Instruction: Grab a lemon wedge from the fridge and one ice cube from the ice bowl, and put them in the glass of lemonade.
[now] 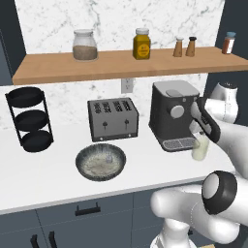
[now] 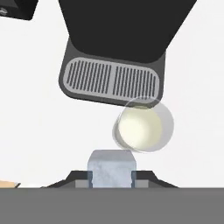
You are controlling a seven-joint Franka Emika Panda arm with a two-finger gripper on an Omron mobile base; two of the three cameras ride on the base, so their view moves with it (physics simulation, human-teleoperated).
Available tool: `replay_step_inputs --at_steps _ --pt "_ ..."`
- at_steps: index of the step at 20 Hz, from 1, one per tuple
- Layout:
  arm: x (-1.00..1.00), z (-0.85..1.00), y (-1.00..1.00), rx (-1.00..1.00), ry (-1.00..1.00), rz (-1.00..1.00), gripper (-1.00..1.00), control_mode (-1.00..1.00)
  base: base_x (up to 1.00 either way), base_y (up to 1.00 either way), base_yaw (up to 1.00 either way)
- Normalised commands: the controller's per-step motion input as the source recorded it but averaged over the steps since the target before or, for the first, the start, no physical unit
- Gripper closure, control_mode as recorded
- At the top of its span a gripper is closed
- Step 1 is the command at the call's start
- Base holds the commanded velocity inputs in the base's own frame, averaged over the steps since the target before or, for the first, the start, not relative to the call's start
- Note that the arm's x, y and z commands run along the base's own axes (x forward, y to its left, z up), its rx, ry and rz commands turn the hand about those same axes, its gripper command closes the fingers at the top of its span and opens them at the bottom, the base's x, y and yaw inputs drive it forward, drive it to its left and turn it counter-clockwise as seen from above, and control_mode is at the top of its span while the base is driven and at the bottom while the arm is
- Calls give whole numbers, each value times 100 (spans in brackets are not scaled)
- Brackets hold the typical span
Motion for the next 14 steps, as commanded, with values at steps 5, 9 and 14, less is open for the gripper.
replay_step_inputs --at_steps 5,9,14 --pt "0 -3 -14 0 0 -7 100 -100 0 0 0" --pt "0 0 -9 0 0 -7 100 -100 0 0 0" --pt "10 0 0 0 0 -3 100 -100 0 0 0"
